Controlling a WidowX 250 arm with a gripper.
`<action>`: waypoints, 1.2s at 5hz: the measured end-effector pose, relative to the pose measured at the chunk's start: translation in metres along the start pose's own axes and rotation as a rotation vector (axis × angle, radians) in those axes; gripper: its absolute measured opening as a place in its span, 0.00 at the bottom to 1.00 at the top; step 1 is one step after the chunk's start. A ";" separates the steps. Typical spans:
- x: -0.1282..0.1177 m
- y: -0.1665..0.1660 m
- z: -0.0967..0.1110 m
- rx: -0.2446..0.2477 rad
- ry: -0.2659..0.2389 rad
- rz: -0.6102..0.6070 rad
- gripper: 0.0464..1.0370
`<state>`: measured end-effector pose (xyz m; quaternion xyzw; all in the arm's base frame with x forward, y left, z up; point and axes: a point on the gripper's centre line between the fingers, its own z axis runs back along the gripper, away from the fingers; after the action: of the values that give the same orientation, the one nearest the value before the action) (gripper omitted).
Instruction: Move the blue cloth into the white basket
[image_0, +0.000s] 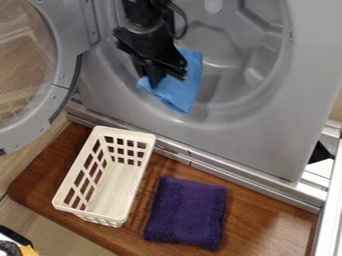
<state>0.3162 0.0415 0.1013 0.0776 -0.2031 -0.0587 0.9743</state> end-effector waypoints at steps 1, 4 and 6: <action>-0.033 0.005 0.008 0.023 0.030 0.002 0.05; -0.128 0.013 -0.036 0.015 0.148 0.125 0.05; -0.146 0.009 -0.070 0.011 0.195 0.135 0.05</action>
<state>0.2127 0.0805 -0.0172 0.0742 -0.1123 0.0162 0.9908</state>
